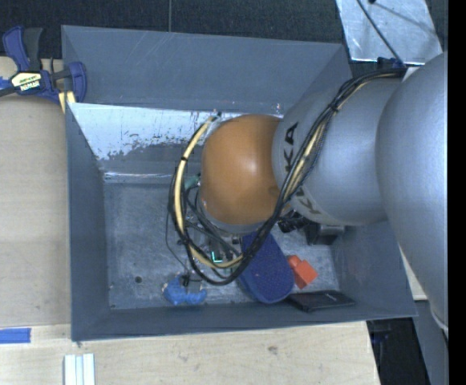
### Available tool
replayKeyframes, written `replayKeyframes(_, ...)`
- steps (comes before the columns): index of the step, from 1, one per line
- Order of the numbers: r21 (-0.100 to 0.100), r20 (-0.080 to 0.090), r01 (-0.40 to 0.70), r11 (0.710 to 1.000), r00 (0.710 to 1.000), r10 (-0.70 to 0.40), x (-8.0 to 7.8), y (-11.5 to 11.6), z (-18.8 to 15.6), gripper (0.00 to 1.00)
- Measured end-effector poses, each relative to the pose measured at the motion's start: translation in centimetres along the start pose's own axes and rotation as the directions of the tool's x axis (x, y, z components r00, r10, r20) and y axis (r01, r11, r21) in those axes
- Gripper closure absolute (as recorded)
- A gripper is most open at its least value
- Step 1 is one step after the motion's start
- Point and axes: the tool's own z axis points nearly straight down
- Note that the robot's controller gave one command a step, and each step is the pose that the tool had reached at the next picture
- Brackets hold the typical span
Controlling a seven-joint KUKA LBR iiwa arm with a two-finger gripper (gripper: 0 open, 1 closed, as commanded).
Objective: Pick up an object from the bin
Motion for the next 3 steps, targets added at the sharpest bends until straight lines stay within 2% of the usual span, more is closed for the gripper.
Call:
replayKeyframes(1,0.001,-0.001,-0.023,1.0,1.0,0.023,1.3,1.3,6.2,0.0)
replayKeyframes(2,0.002,0.016,0.344,0.939,0.939,-0.344,1.1,-2.6,5.9,0.0)
replayKeyframes(3,-0.002,0.009,0.076,0.997,0.997,-0.076,-1.3,-6.5,6.0,0.0)
